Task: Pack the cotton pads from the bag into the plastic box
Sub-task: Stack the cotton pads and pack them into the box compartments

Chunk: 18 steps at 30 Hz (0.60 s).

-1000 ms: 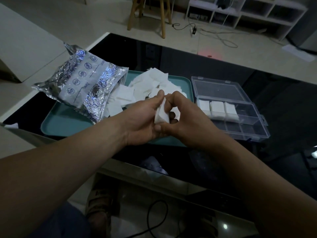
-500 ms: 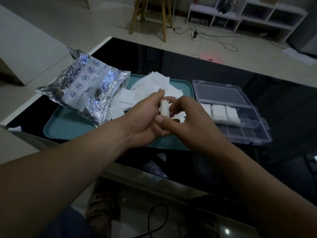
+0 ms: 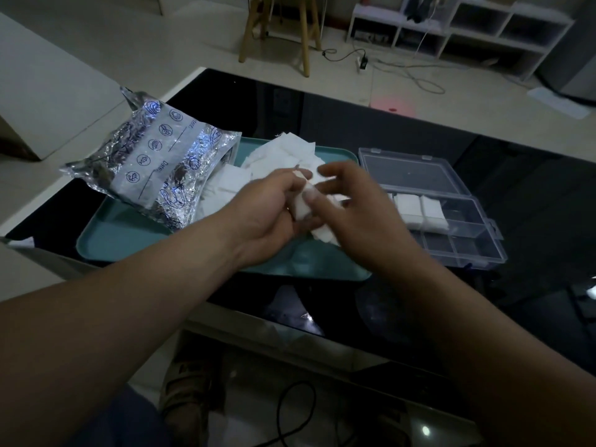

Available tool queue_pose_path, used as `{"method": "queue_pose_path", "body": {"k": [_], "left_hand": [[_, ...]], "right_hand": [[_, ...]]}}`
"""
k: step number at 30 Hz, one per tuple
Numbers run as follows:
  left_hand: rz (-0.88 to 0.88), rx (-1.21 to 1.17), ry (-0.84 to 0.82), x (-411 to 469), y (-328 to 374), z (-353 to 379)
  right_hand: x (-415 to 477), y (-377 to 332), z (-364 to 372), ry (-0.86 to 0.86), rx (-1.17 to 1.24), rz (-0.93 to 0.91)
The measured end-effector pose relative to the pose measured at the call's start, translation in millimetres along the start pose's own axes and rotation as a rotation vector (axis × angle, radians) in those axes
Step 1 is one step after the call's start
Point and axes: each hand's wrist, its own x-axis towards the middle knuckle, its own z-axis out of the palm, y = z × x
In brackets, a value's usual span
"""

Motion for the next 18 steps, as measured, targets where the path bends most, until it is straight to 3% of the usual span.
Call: {"method": "queue_pose_path", "body": {"k": [2,4,10,18], "left_hand": [[0.015,-0.044,0.109,4,13,-2],[0.028,-0.044,0.182,7,23,-7],[-0.024,0.042,0.232,7,19,-8],[-0.031,0.127,0.269,7,15,-6]], "right_hand": [[12,2,-17,0.115,0.042,0.049],[19,8,-32,0.151,-0.099,0.091],[12,25,-15,-0.199,-0.700,0.081],[24,35,8,-0.015,-0.536,0.170]]}}
